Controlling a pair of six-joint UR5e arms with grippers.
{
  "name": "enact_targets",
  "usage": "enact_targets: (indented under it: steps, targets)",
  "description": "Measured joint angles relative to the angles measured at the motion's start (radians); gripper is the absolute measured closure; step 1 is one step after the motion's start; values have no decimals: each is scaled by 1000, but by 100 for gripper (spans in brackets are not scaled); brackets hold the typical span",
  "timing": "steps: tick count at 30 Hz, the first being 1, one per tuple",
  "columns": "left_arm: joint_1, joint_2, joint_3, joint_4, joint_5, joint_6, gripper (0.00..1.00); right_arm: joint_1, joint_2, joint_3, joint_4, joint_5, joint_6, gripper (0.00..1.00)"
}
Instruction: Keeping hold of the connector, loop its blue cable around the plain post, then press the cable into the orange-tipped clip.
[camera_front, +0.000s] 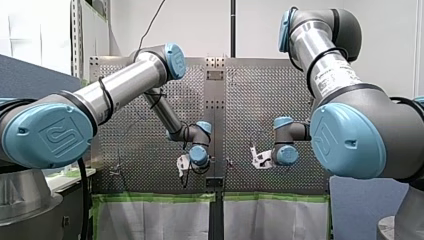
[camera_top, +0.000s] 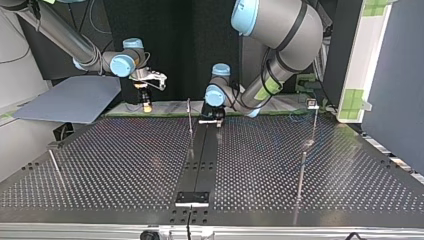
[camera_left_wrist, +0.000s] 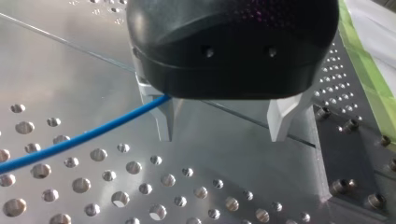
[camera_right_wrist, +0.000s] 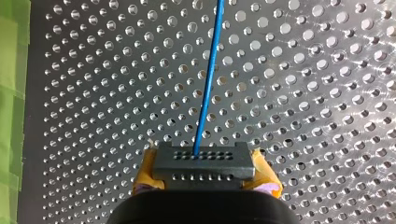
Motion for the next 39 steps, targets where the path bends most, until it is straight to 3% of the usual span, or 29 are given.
enact_targets:
  steps: [23,32,39]
  targets:
    - [-1,2,0,-1,-1,0,0,-2,3,-3,2,3,-2,100]
    - [-1,3,0,-2,-2,0,0,-7,80,-24,76,15,-6,100]
    - [-2,3,0,-2,-2,0,0,-8,121,-24,94,15,-6,100]
